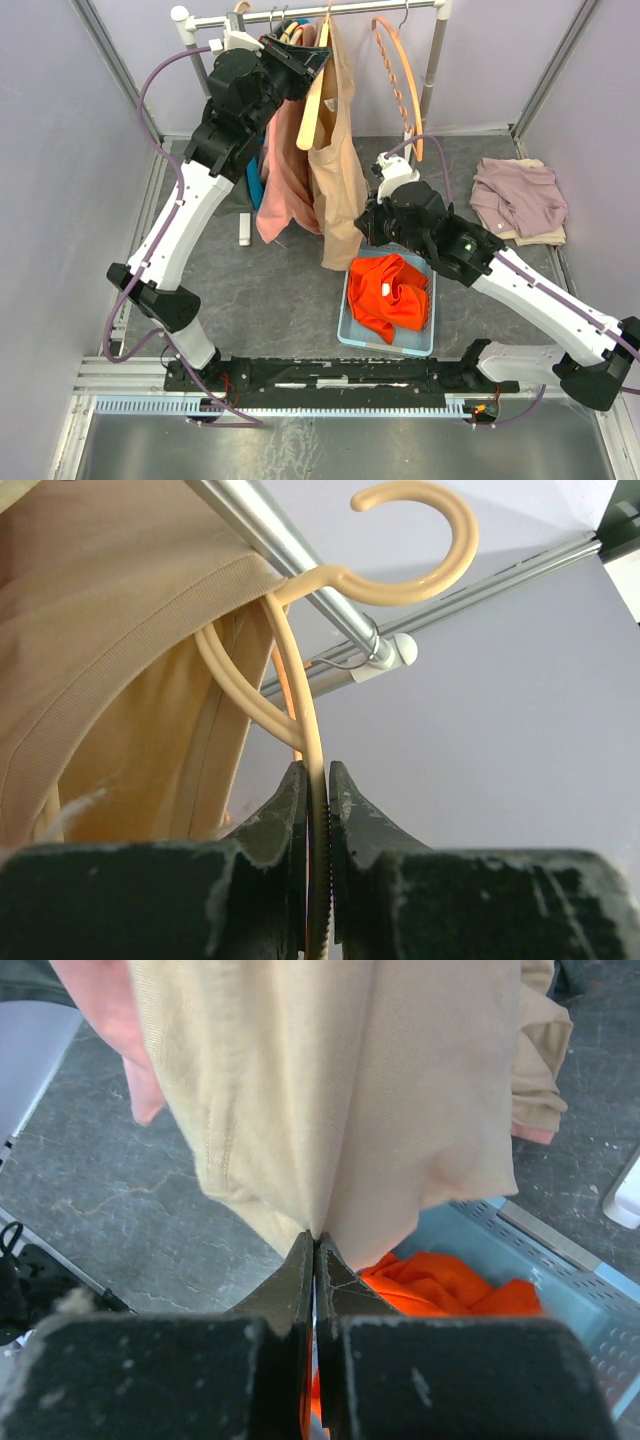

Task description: Remove the t-shirt from the hanger

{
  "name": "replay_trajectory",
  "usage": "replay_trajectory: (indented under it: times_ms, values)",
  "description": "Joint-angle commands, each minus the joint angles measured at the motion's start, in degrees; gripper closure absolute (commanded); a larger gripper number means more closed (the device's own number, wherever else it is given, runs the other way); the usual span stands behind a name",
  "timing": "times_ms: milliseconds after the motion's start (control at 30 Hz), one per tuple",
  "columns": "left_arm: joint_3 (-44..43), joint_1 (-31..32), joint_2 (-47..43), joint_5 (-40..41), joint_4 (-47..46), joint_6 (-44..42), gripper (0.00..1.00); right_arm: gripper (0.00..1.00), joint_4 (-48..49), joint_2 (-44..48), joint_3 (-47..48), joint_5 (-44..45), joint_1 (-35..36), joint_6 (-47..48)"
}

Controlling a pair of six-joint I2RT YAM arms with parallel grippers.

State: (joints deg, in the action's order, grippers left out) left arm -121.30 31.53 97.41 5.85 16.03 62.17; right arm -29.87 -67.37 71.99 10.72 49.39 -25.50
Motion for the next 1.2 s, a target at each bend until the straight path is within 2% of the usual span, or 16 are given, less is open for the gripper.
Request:
replay_trajectory:
  times_ms: [0,300,533,633,833,1067,1167]
  values:
    - [-5.7,-0.4,-3.1,2.0,-11.8,3.3,0.97,0.99,-4.3,2.0,-1.8,0.6,0.4,-0.4]
    - [-2.2,-0.5,-5.5,-2.4,-11.9,4.0,0.97,0.99,-4.0,1.7,1.0,2.1,0.4,0.3]
    - [8.6,-0.6,-12.6,-6.8,-11.6,3.9,0.97,0.96,-4.8,0.0,8.6,2.8,0.4,4.6]
    - [13.8,-0.7,-16.3,-8.5,-11.4,4.1,0.97,0.86,-4.8,-0.8,13.0,3.1,0.4,7.5]
    - [19.7,-0.7,-21.5,-13.3,-10.5,3.9,0.97,0.56,-4.2,-4.8,23.7,3.0,0.2,13.7]
    - [21.5,-0.8,-24.3,-20.7,-8.7,5.1,0.97,0.5,-3.6,-14.2,39.9,1.9,-1.7,17.9]
    - [23.4,-0.7,-26.3,-21.3,-7.8,5.3,0.97,0.49,-1.8,-17.1,44.2,2.2,-2.9,18.1]
